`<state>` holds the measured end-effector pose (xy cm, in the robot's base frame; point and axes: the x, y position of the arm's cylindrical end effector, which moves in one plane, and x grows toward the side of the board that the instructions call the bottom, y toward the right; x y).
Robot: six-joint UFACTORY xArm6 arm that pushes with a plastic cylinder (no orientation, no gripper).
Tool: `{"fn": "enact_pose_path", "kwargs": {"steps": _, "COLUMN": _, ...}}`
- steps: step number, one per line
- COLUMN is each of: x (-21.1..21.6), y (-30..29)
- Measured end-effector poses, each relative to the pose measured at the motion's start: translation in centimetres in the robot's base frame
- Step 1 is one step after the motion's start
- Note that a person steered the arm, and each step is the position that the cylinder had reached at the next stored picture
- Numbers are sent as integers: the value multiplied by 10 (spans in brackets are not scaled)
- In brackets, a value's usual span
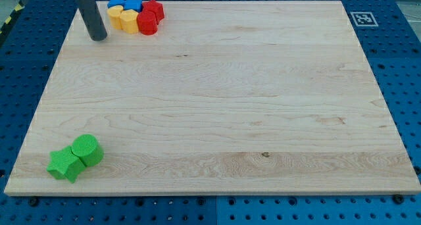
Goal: Touch the blue triangle
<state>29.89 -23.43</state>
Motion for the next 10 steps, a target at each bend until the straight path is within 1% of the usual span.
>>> {"fn": "enact_pose_path", "kwargs": {"steps": 1, "x": -17, "y": -1}}
{"fn": "enact_pose_path", "kwargs": {"steps": 5, "x": -17, "y": -22}}
{"fn": "enact_pose_path", "kwargs": {"steps": 6, "x": -11, "y": -30}}
{"fn": "enact_pose_path", "kwargs": {"steps": 7, "x": -35, "y": -44}}
{"fn": "enact_pose_path", "kwargs": {"steps": 8, "x": -76, "y": -42}}
{"fn": "enact_pose_path", "kwargs": {"steps": 10, "x": -103, "y": -7}}
